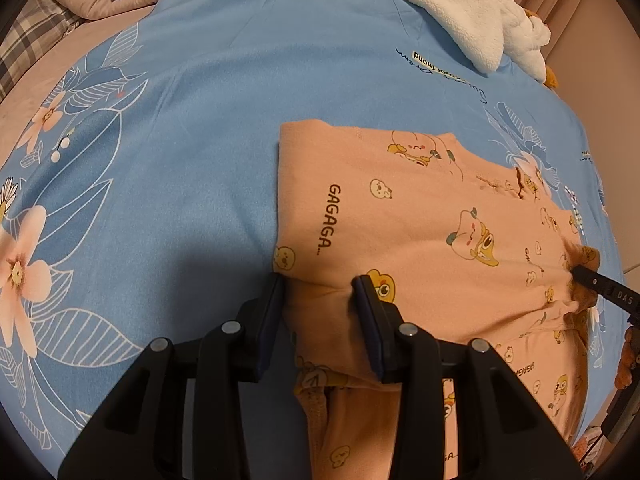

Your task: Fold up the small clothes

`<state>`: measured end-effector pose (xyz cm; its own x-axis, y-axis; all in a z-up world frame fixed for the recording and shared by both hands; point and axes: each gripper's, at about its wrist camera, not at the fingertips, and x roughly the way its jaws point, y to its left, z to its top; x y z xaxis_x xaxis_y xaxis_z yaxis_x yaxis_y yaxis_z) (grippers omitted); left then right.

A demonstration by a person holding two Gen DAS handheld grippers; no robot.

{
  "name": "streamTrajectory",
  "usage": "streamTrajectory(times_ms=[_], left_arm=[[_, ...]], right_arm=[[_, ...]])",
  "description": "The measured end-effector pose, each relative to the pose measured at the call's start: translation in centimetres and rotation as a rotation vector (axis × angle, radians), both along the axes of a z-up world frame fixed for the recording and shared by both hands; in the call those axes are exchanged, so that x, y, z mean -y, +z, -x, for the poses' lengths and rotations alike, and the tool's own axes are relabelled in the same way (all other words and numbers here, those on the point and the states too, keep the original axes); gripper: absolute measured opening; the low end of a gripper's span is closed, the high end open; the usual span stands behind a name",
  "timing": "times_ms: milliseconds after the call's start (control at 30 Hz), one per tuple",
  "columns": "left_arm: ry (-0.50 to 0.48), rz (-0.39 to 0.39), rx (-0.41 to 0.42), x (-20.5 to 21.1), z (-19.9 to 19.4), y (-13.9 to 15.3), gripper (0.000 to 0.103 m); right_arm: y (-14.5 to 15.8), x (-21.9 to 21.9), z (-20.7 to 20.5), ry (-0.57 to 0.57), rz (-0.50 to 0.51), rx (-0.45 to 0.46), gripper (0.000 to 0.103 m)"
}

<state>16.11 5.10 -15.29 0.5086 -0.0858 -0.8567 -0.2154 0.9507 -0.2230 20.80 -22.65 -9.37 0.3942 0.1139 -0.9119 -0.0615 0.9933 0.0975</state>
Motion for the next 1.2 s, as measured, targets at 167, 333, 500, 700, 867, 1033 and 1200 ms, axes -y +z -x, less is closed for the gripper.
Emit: streamTrajectory(times_ms=[167,333,500,700,867,1033,1200], left_arm=[[0.001,-0.004,0.0,0.1,0.0,0.0,0.038],[-0.001,-0.004,0.0,0.1,0.0,0.0,0.038],[-0.002,-0.004,0.001,0.0,0.0,0.1,0.038],[-0.003,-0.007,0.001,0.0,-0.1,0.0,0.038],[-0.002,-0.007,0.003,-0.1,-0.1,0.0,0.038],[-0.001,-0.012,0.005,-0.1,-0.1,0.0,0.038],[-0.002,-0.008,0.006,-0.1,0.0,0.0,0.038]], right_arm=[[-0.4,-0.1,-0.1,0.001,0.017,-0.001,0.008],[-0.8,-0.2,-0.2,0.004,0.03,0.002,0.008],[-1.2,-0.5,0.0,0.007,0.043,0.02,0.008],[-1.5,-0.3,0.2,0.021,0.041,0.045,0.008],[-1.8,-0.1,0.6,0.03,0.042,0.079,0.008],[-1.9,-0.3,1.8,0.032,0.054,0.112,0.008],[-2.0,0.0,1.9,0.034,0.05,0.132,0.008]])
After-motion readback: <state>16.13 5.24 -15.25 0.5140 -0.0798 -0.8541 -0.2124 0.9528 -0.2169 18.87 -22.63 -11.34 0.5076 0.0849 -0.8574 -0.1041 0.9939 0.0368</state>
